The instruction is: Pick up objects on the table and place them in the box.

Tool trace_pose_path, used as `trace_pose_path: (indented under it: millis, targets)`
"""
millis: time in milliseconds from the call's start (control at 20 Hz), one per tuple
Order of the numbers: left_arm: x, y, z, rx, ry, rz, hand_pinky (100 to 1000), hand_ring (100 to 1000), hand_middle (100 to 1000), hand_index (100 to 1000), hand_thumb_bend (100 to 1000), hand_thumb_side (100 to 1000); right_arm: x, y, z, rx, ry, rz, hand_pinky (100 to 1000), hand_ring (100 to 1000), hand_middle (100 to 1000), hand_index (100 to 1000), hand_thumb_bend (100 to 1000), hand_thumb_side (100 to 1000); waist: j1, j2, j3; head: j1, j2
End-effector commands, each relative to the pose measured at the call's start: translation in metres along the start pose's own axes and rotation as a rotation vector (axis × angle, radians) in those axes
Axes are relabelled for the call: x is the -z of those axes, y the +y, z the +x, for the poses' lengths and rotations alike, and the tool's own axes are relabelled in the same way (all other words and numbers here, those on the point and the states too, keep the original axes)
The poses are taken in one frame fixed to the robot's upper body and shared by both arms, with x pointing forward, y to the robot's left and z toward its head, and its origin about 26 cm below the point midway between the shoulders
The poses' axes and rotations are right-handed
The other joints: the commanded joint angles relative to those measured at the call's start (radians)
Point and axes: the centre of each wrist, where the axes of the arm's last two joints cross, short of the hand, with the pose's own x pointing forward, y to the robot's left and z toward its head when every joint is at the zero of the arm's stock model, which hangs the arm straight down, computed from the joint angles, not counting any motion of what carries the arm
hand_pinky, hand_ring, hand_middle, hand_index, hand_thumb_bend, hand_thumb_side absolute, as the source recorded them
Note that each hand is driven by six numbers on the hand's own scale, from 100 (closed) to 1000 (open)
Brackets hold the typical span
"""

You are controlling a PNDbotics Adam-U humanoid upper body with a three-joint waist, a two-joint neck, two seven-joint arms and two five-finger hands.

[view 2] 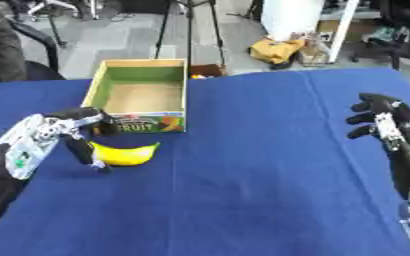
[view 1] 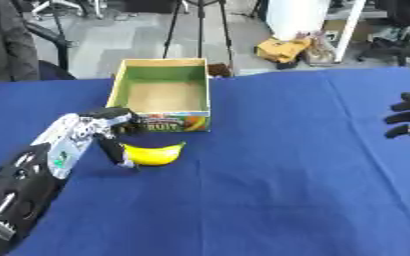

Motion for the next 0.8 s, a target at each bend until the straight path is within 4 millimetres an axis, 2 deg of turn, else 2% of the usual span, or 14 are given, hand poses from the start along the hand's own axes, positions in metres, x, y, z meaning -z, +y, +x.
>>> trace_pose_path:
  millis: [50, 800]
  targets:
    - [-0.0027, 0.0150, 0.0011, 0.010, -0.002, 0.039, 639, 708, 608, 723, 714, 101, 0.0055, -0.0037, 0.0061, -0.002, -0.025, 0.002, 503, 619, 629, 776, 100, 739, 0.000, -0.011, -0.001, 0.002, 0.002]
    - [0.0004, 0.0119, 0.0048, 0.012, -0.014, 0.019, 616, 666, 566, 672, 656, 100, 0.0055, -0.0032, 0.0057, 0.002, -0.025, 0.004, 504, 620, 629, 777, 100, 740, 0.000, -0.008, -0.006, 0.002, 0.004]
